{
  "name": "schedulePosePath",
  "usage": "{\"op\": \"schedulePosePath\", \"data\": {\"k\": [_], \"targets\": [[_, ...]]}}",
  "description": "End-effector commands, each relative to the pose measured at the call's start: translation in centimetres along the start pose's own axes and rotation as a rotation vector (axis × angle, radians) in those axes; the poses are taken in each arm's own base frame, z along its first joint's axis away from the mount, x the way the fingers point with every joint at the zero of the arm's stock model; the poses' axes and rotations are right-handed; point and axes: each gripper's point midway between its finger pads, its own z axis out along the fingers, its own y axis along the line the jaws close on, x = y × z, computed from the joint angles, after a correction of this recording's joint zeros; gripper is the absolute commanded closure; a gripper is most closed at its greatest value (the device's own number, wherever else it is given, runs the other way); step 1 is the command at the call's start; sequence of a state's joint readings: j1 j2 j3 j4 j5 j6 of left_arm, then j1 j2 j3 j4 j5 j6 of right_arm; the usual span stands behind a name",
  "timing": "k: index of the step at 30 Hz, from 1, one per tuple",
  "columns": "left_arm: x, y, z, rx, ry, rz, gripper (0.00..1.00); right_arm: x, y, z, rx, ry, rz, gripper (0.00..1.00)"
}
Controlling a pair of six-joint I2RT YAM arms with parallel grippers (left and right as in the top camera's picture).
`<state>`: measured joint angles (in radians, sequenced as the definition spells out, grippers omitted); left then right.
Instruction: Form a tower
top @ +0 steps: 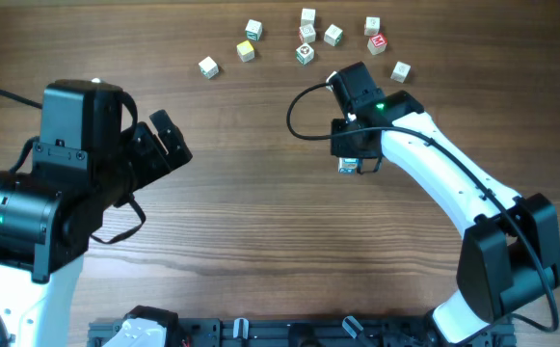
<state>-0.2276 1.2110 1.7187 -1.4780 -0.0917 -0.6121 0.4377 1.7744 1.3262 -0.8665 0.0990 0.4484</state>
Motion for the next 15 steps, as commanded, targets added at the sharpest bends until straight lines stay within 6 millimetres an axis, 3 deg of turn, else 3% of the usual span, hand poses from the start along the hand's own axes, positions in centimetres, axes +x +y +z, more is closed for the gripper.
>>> {"op": "schedulePosePath", "data": {"k": [1,12,15], "targets": [[-0.1,0.1,0.0,-0.009,-0.007,0.002,0.00,0.7,-0.7,0.3,0.035,0.018,-0.005,0.76],[-0.1,0.1,0.0,-0.009,-0.007,0.002,0.00,-0.2,-0.3,0.4,0.023,-0.018,0.033,0.70],[-0.1,0.1,0.0,-0.009,-0.007,0.002,0.00,-1.3,-0.5,0.4,0.038,-0.066,0.036,0.70]]}}
